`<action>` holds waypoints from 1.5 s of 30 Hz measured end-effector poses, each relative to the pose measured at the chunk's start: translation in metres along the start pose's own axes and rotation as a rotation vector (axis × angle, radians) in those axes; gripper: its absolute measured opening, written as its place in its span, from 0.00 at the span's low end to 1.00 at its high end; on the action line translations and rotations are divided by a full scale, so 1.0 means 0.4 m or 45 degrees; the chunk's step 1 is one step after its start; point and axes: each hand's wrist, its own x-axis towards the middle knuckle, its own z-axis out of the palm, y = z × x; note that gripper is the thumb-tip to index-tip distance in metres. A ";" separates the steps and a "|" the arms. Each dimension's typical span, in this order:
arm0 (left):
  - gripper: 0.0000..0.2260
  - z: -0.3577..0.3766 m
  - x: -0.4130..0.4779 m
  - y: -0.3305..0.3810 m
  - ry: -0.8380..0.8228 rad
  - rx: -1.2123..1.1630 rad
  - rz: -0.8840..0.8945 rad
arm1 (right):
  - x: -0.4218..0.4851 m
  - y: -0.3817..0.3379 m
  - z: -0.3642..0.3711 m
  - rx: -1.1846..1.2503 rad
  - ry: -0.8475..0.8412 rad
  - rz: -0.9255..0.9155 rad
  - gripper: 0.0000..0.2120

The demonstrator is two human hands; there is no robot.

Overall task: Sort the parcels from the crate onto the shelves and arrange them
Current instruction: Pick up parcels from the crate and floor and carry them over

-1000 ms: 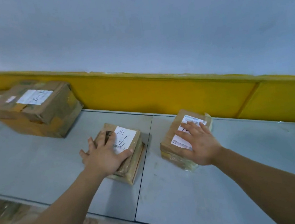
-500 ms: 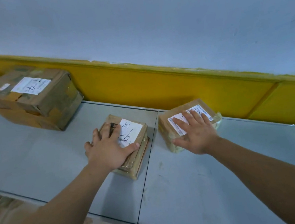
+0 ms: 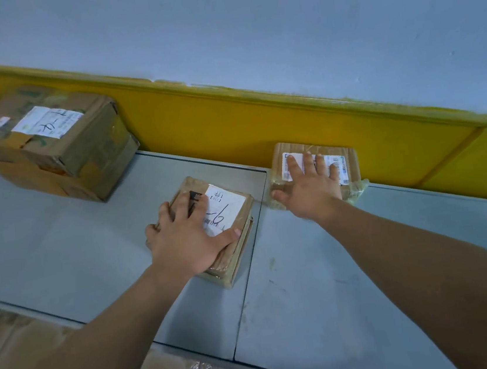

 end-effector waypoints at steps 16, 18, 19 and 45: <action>0.33 -0.047 0.006 -0.124 -0.026 -1.133 -0.049 | -0.213 -0.123 0.049 0.926 -0.044 -0.086 0.34; 0.30 -0.042 -0.017 -0.137 -0.115 -1.295 -0.036 | -0.248 -0.166 0.073 1.335 -0.299 0.045 0.33; 0.29 -0.037 -0.029 -0.139 -0.149 -1.338 -0.013 | -0.262 -0.184 0.086 1.509 -0.349 0.093 0.31; 0.28 0.042 -0.688 -0.261 0.058 -1.506 -0.015 | -0.765 -0.273 0.146 2.039 -0.101 -0.185 0.30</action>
